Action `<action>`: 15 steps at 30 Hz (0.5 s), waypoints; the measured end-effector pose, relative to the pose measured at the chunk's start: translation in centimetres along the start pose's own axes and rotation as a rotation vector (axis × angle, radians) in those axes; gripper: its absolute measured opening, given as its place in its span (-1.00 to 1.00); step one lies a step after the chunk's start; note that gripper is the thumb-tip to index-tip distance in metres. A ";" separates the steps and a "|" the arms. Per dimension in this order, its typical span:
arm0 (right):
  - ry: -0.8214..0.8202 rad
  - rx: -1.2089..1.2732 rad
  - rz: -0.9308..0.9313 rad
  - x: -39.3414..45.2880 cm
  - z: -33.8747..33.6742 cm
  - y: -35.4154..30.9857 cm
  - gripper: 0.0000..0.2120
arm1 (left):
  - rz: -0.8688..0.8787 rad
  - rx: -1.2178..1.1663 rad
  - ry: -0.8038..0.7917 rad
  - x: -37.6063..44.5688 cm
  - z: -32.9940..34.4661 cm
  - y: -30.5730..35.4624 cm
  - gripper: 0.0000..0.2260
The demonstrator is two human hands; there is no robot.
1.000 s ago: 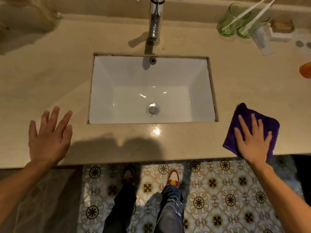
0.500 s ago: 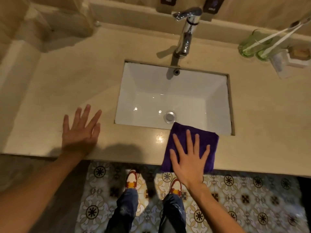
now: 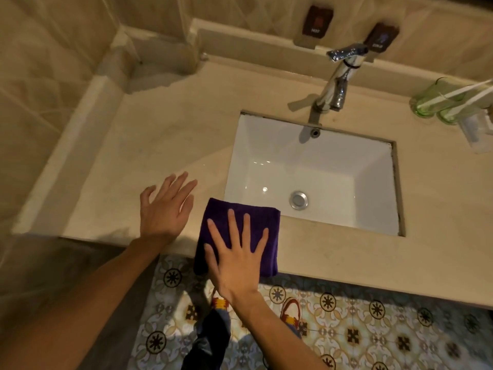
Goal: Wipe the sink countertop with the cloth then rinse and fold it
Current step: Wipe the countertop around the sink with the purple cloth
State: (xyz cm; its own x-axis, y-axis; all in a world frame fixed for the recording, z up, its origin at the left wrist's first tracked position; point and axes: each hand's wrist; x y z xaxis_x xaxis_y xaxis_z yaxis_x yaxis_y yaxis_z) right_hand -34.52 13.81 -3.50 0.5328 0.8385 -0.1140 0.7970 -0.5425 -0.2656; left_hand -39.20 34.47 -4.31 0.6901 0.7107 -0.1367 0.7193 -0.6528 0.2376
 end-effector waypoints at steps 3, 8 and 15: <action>-0.026 -0.013 -0.065 -0.6 0.2 -1.5 -0.49 | 0.039 0.019 0.046 2.2 -1.9 -1.9 -0.56; -0.043 -0.006 -0.080 0.2 1.0 -5.2 -0.50 | -0.032 0.110 0.014 6.5 -3.4 -5.0 -0.49; -0.026 -0.039 -0.046 4.7 1.6 -7.1 -0.50 | -0.029 0.115 -0.007 7.9 -1.6 -6.6 -0.49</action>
State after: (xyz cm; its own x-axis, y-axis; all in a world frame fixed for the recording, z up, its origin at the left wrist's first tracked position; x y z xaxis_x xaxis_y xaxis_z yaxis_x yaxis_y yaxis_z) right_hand -38.11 21.66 -3.64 0.4887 0.8631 -0.1274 0.8310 -0.5049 -0.2336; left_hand -38.58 44.80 -5.39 0.6690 0.7282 -0.1485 0.7432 -0.6580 0.1217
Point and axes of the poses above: each hand's wrist, its own x-axis towards the middle knuckle, its own z-axis out of the palm, y = z × x, and after that the axes turned 10 degrees about -z, right-handed
